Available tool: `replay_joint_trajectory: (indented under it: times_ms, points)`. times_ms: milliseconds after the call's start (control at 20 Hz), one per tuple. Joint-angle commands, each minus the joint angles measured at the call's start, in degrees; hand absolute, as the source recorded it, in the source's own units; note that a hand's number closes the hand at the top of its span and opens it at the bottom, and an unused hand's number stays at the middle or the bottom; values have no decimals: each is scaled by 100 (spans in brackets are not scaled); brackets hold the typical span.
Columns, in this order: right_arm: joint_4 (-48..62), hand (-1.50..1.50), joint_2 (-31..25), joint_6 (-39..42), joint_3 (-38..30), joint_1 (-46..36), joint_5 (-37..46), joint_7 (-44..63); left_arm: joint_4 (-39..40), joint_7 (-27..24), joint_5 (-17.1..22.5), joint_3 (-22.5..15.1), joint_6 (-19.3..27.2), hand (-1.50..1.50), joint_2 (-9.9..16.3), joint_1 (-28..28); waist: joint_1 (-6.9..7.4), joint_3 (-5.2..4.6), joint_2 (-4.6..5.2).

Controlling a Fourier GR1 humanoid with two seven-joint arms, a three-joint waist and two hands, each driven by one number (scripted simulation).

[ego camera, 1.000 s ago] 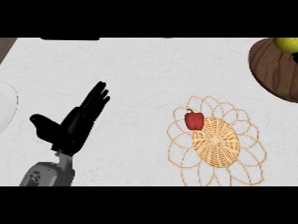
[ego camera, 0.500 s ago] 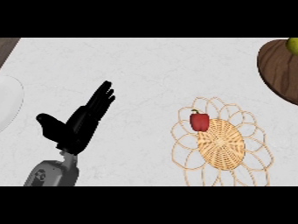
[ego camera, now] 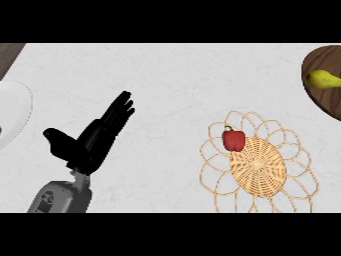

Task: Pick the pear from the placemat and place it in the bowl

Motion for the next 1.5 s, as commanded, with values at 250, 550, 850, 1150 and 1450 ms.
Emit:
replay_joint_trajectory:
  times_ms: [250, 550, 850, 1150, 1450]
  points:
    - [26, -150, 164, -533, -1533, -150, -1618, -1386, 108, -2, 66, 209, -41, 0, 69, -185, -189, 27, -48]
    - [-435, -150, 407, -340, -2565, 163, -2949, -3313, 179, 75, 139, 409, 37, 0, 128, -59, -418, -1, -163]
    - [-1038, -150, 612, 681, -2903, 918, -3777, -4349, 114, -374, -34, 335, 5, 0, 101, 590, -603, -40, -279]
    - [-2209, -150, 1147, 1663, -3012, 2361, -4320, -5032, -281, 99, 6, 480, 205, 0, 212, 555, -837, -51, -373]
    - [-3448, 150, 1973, 2294, -2856, 3865, -4450, -5540, -233, 62, -22, 527, 261, 0, 209, 697, -1105, -69, -416]
